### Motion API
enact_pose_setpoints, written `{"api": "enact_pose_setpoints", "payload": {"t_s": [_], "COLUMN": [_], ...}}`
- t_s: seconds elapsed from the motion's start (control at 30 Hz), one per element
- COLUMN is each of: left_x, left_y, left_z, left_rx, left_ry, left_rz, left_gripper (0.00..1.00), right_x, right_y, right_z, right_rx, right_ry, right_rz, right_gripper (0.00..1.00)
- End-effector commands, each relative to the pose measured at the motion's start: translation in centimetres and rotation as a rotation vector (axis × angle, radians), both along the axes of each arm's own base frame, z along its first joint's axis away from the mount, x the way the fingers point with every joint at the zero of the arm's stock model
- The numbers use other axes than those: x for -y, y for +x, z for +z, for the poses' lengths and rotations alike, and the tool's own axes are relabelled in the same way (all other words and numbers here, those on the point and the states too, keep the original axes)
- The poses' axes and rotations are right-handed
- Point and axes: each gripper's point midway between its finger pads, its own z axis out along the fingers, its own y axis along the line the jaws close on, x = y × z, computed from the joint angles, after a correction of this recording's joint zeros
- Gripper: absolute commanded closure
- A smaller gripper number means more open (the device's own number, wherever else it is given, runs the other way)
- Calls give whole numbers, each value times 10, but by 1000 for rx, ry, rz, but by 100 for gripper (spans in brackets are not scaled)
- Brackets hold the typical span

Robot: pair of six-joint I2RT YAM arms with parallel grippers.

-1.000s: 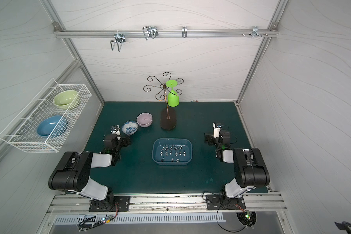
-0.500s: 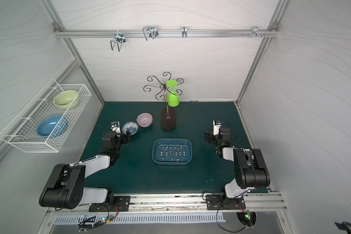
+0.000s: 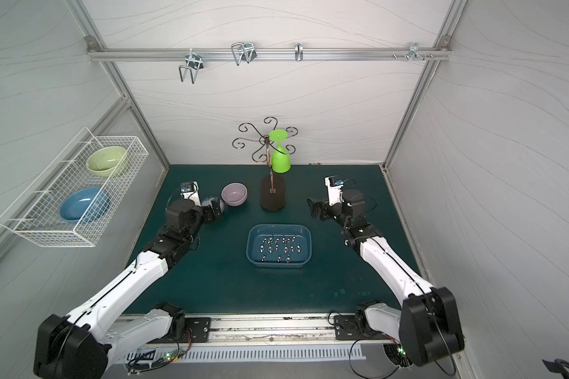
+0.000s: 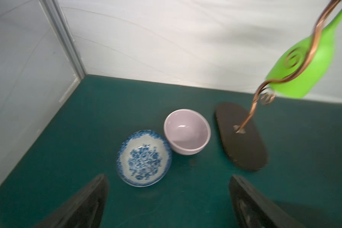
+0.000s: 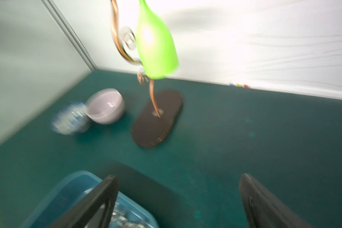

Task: Take out the wing nut from the storage box
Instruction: Pick up the wing nut from the storage box.

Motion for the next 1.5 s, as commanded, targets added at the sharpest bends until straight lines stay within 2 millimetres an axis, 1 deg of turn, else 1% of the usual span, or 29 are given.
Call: {"api": "enact_pose_setpoints", "payload": {"t_s": [0.0, 0.03, 0.07, 0.1, 0.13, 0.17, 0.2, 0.23, 0.27, 0.3, 0.33, 0.37, 0.4, 0.5, 0.57, 0.6, 0.63, 0.67, 0.7, 0.73, 0.8, 0.93, 0.97, 1.03, 1.07, 1.13, 1.23, 1.3, 1.47], "left_x": [12, 25, 27, 26, 34, 37, 38, 41, 42, 41, 43, 47, 51, 72, 81, 85, 90, 92, 95, 100, 104, 128, 128, 125, 122, 114, 110, 111, 123], "left_y": [-15, -13, -11, -9, -8, -8, -10, -13, -16, -19, -23, -27, -31, -43, -51, -54, -56, -57, -57, -57, -57, -58, -58, -59, -59, -61, -63, -64, -65], "left_z": [-22, -26, -28, -31, -29, -27, -25, -21, -19, -18, -19, -20, -22, -36, -56, -64, -71, -79, -84, -89, -97, -108, -111, -117, -120, -123, -125, -127, -131], "left_rx": [-90, -81, -98, -126, -144, -161, -175, -181, -185, -194, -210, -229, -244, -315, -372, -392, -404, -415, -417, -427, -480, -570, -576, -590, -604, -629, -641, -636, -650], "left_ry": [-235, -295, -344, -344, -322, -306, -301, -300, -306, -322, -356, -388, -410, -472, -468, -481, -500, -510, -518, -533, -570, -568, -541, -485, -455, -370, -300, -316, -369], "left_rz": [-18, -102, -101, -84, -119, -121, -119, -134, -136, -125, -125, -142, -159, -253, -275, -290, -300, -298, -305, -320, -307, -384, -371, -343, -319, -266, -243, -246, -286], "left_gripper": [0, 0, 0, 0, 0, 0, 0, 1, 7, 16, 40, 84, 100, 100, 100, 100, 100, 100, 100, 100, 100, 99, 87, 89, 87, 74, 66, 61, 60], "right_x": [2, -6, -15, -20, -26, -29, -29, -29, -28, -29, -32, -34, -35, -25, -21, -23, -26, -31, -38, -48, -58, -70, -73, -85, -89, -95, -90, -85, -79], "right_y": [-10, -11, -13, -14, -17, -20, -22, -27, -33, -37, -42, -46, -49, -60, -69, -72, -74, -80, -86, -93, -102, -107, -108, -110, -111, -111, -105, -97, -81], "right_z": [-26, -29, -36, -42, -49, -53, -58, -62, -67, -70, -71, -72, -74, -85, -89, -90, -90, -90, -88, -84, -88, -98, -102, -111, -116, -126, -139, -147, -163], "right_rx": [-288, -317, -354, -384, -403, -413, -427, -462, -520, -566, -597, -611, -613, -593, -560, -548, -539, -543, -541, -527, -547, -515, -529, -579, -605, -631, -632, -639, -671], "right_ry": [338, 327, 280, 229, 168, 118, 90, 76, 77, 80, 81, 64, 41, -55, -104, -103, -80, -52, -22, 10, -23, -298, -317, -313, -318, -354, -427, -451, -457], "right_rz": [-82, -21, 17, 29, 34, 22, -3, -18, -36, -40, -17, 5, 12, -29, -41, -29, -24, 4, 51, 126, 158, 124, 118, 141, 135, 132, 59, 5, -120], "right_gripper": [1, 1, 1, 5, 12, 14, 21, 36, 43, 52, 71, 94, 100, 100, 100, 77, 68, 68, 73, 100, 100, 99, 93, 86, 82, 82, 83, 76, 72]}}
